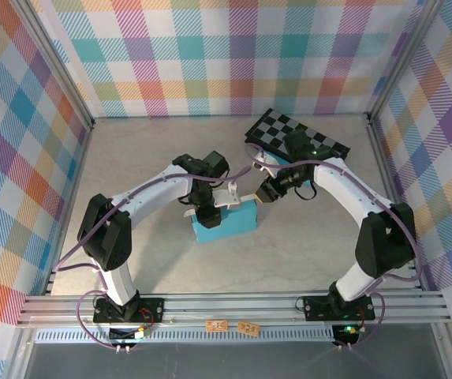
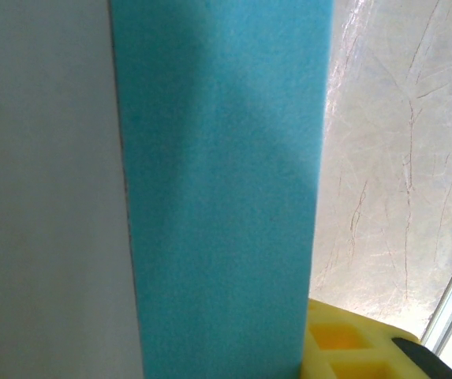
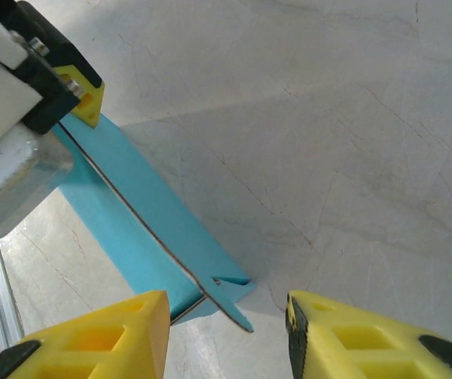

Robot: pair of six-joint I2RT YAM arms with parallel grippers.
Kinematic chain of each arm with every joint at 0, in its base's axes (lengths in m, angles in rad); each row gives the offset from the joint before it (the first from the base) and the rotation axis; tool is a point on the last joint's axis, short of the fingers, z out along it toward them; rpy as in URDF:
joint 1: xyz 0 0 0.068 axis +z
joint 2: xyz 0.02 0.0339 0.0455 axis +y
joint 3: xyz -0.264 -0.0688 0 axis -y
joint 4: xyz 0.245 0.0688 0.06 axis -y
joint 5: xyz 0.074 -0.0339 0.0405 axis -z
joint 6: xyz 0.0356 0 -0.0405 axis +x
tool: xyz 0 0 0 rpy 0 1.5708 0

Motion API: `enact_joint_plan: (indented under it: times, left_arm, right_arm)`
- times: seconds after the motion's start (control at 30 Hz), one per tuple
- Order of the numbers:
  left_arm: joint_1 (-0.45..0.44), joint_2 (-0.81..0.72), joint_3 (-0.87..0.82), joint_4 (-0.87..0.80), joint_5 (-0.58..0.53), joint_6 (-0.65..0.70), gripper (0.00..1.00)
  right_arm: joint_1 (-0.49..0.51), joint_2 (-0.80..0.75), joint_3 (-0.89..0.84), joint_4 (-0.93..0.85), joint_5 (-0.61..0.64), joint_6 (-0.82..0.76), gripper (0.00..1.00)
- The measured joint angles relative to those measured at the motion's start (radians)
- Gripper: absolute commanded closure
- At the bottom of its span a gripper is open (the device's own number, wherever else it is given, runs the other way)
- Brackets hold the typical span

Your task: Fold the paper box

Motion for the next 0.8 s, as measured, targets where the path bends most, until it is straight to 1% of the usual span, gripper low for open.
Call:
enact_joint_plan:
  times: [0.6,0.8]
  left_arm:
    - [0.005,0.0,0.0,0.003,0.002,0.007,0.67]
    - [0.005,0.0,0.0,0.003,0.002,0.007,0.67]
  right_arm:
    - [0.029,0.032,0.019,-0.029,0.01,-0.014,0.71]
    - [0.029,0.036,0.022,-0.031,0.019,-0.013,0.79]
